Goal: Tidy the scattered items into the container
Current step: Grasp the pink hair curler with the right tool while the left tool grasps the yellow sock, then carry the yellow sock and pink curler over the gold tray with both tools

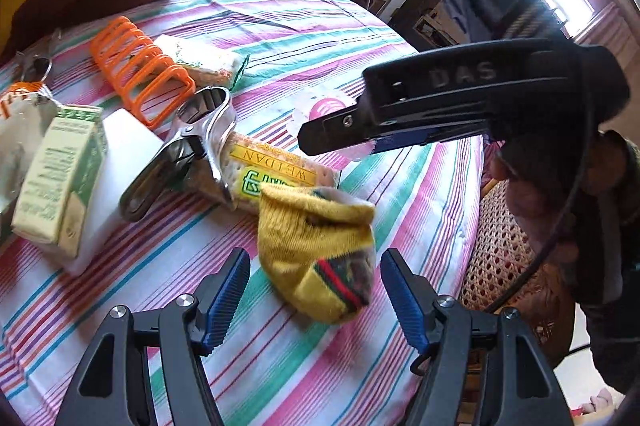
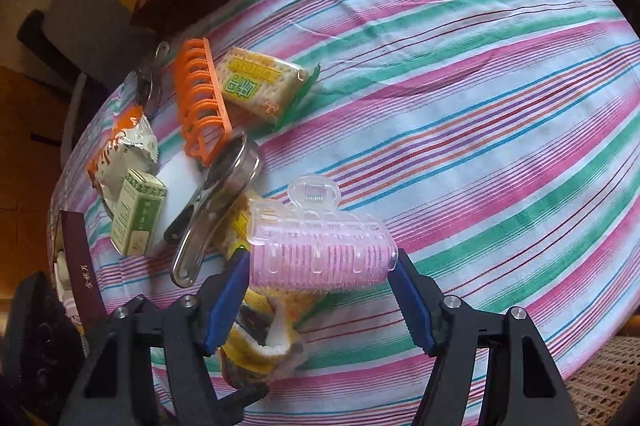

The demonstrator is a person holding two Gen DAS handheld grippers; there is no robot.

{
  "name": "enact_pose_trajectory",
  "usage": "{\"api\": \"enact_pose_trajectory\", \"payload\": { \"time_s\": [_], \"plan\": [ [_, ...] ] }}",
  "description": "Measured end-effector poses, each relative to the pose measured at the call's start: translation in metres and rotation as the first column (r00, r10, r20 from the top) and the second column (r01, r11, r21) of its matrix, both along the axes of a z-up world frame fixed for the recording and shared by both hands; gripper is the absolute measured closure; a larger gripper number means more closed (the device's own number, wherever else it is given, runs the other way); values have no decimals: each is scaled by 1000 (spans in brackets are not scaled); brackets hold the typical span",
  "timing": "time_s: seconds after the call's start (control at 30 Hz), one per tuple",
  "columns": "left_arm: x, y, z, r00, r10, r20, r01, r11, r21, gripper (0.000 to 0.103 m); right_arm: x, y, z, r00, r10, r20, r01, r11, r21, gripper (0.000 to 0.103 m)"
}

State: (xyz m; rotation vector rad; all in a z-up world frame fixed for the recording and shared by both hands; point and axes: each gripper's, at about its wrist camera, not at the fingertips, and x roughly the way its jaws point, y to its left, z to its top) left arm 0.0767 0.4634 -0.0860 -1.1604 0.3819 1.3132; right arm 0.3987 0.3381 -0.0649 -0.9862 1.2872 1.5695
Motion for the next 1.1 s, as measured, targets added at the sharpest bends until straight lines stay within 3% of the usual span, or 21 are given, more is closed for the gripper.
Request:
{"api": "enact_pose_trajectory", "payload": {
  "time_s": [0.17, 0.23, 0.4, 0.8, 1.1],
  "plan": [
    [-3, 8, -12, 1000, 15, 26, -15, 1000, -7, 35, 3, -5, 11, 1000, 4, -17, -3, 998, 62, 33],
    [-1, 9, -12, 999, 18, 32, -18, 1000, 4, 46, 5, -5, 17, 999, 2, -49, 3, 995, 99, 33],
    [5, 3, -7, 1000, 27, 3, -27, 999, 31, 61, -3, 9, 20, 993, -18, -120, 37, 987, 158, 33],
    [10, -63, 19, 990, 107, -87, -103, 993, 49, 64, -19, -3, 38, 973, 50, -227, 20, 956, 293, 33],
    [-9, -142, 43, 961, 244, -131, -236, 969, 77, 64, -66, -36, 41, 977, 172, -128, -114, 923, 368, 33]
  ]
}}
